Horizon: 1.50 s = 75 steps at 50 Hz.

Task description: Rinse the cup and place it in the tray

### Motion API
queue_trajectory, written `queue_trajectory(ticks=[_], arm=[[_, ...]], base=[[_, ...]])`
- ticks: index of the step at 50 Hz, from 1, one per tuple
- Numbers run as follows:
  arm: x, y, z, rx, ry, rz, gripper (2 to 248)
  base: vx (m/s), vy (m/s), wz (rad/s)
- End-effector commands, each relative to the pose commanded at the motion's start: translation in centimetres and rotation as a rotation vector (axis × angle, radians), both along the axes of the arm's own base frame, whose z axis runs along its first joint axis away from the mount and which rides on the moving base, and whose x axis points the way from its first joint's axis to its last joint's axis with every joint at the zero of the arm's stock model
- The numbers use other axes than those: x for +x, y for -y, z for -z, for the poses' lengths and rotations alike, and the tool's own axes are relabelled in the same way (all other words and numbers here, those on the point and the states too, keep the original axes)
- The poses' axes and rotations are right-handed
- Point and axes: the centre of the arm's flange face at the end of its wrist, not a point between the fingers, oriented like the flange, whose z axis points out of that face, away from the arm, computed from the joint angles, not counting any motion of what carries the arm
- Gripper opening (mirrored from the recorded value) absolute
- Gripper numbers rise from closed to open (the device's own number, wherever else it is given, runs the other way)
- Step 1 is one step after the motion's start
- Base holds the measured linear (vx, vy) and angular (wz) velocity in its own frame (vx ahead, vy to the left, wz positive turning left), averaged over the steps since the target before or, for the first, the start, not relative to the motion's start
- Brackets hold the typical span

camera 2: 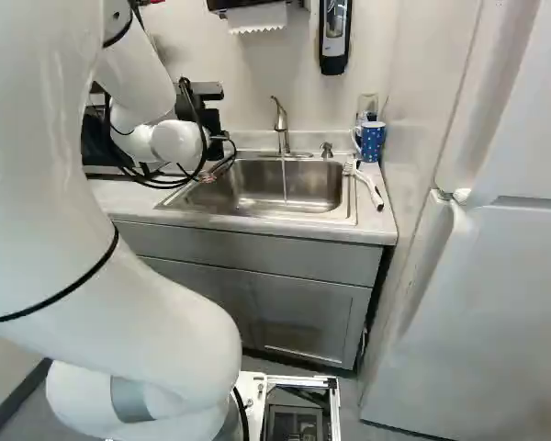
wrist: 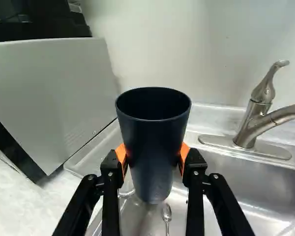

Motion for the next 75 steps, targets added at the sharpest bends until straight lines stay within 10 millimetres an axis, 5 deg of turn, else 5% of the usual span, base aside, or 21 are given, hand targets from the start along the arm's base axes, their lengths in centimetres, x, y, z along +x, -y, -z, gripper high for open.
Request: queue_trajectory(ticks=[40,75], arm=[[7.8,-5.1,0.2,-0.027,0.013,-0.083,122],[13.0,-7.4,4.3,-0.058,-0.027,-0.116,122]], base=[[0.000,0.000,0.000],[0.000,0.000,0.000]])
